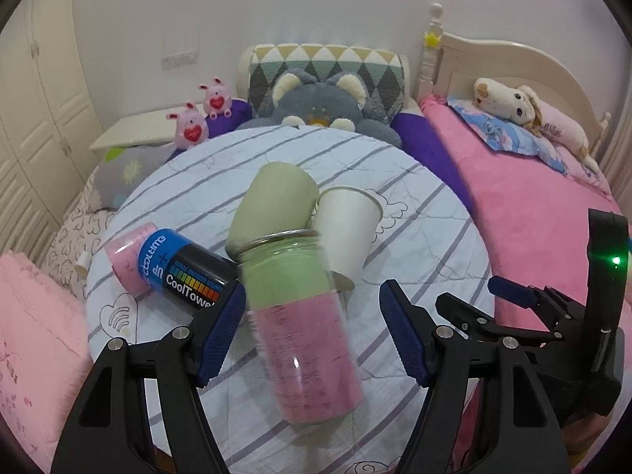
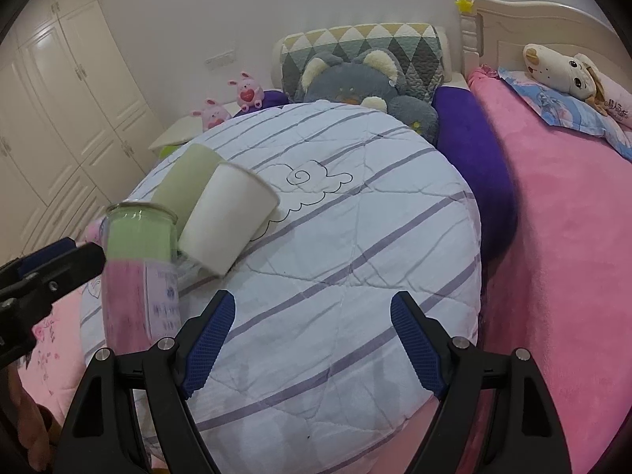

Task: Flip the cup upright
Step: 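Rotate the canister open end up with the left gripper and lower it onto the bed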

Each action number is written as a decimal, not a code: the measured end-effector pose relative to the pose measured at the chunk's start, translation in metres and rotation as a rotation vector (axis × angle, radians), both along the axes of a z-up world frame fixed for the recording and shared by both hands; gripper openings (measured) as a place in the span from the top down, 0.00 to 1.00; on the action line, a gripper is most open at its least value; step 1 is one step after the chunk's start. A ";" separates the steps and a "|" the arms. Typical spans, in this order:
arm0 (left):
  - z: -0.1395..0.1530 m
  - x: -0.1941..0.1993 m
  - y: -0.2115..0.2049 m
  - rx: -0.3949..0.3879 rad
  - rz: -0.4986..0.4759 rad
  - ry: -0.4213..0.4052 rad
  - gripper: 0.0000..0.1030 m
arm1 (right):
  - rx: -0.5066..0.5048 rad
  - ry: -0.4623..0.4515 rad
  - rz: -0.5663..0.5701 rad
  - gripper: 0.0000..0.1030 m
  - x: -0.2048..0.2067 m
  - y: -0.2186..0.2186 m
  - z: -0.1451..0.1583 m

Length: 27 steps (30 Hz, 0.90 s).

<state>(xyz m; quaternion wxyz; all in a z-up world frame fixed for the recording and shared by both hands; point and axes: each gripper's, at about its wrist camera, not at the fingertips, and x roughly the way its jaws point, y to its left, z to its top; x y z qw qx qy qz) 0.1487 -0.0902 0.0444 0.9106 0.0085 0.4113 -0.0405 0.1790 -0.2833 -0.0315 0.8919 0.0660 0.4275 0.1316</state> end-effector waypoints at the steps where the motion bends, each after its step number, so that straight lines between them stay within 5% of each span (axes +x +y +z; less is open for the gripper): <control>1: -0.004 0.004 0.000 0.005 0.003 0.015 0.29 | 0.001 0.003 0.000 0.20 0.000 0.001 0.000; 5: -0.025 0.023 0.006 0.006 0.062 0.093 0.15 | -0.009 0.004 0.015 0.20 -0.006 0.004 0.000; 13: -0.062 0.053 0.017 -0.071 0.124 0.207 0.16 | -0.029 0.041 0.015 0.20 0.001 0.004 -0.009; 17: -0.063 0.057 0.017 -0.115 0.088 0.206 0.34 | -0.027 0.059 0.015 0.20 0.007 0.005 -0.013; 21: -0.071 0.071 0.020 -0.137 0.094 0.271 0.19 | -0.024 0.064 0.025 0.20 0.010 0.009 -0.014; 27: -0.083 0.077 0.022 -0.204 0.101 0.305 0.25 | -0.036 0.075 0.039 0.20 0.014 0.012 -0.018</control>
